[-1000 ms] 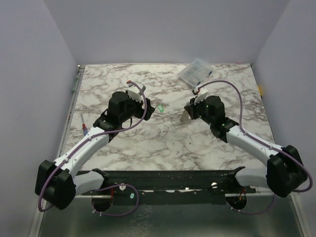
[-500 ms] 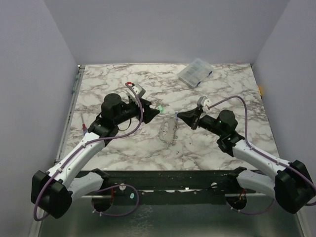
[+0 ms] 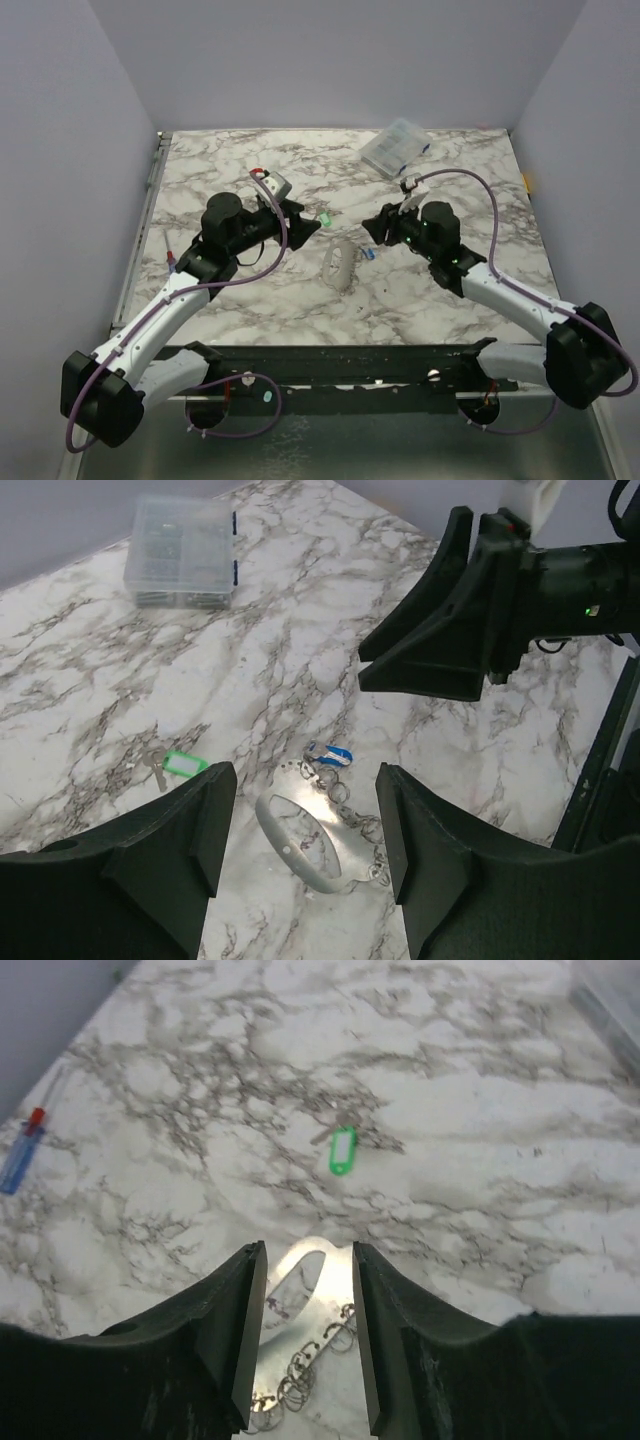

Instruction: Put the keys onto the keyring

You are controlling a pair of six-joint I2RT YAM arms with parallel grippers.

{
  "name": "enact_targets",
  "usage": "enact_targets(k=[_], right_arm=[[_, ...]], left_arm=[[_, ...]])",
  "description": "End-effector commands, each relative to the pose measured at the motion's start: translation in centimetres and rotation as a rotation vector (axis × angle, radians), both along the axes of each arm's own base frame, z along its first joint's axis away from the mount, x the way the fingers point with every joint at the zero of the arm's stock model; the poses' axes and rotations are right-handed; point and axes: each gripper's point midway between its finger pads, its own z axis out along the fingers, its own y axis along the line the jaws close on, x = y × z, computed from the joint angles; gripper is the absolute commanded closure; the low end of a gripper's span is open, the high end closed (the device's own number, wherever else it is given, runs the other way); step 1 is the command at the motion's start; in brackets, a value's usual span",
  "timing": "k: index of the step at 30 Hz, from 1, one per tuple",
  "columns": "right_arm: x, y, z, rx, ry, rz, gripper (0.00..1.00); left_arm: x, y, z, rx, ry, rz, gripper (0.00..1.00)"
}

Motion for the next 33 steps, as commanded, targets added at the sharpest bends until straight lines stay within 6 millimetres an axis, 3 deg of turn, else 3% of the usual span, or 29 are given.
enact_targets(k=[1,3,8,18,25,33], right_arm=[[-0.7,-2.1,-8.0,-0.126,0.385,-0.162,0.52],[-1.5,-1.2,-9.6,-0.15,0.421,-0.086,0.53],[-2.6,0.7,-10.9,-0.18,0.399,0.096,0.53],[-1.4,1.9,-14.5,-0.26,0.502,0.136,0.53],[-0.3,1.4,-15.4,-0.292,0.498,0.093,0.5],[0.7,1.6,-16.3,-0.303,0.511,0.076,0.55]], left_arm=[[0.6,0.7,-0.2,0.021,-0.019,0.058,0.35],[0.5,0.7,-0.1,0.019,-0.021,0.054,0.35],[0.3,0.8,0.1,0.019,-0.03,0.052,0.35],[0.1,0.4,-0.2,0.019,-0.018,0.027,0.35],[0.1,0.1,-0.5,0.022,-0.007,0.017,0.35],[0.0,0.1,-0.5,0.021,-0.005,0.015,0.35]])
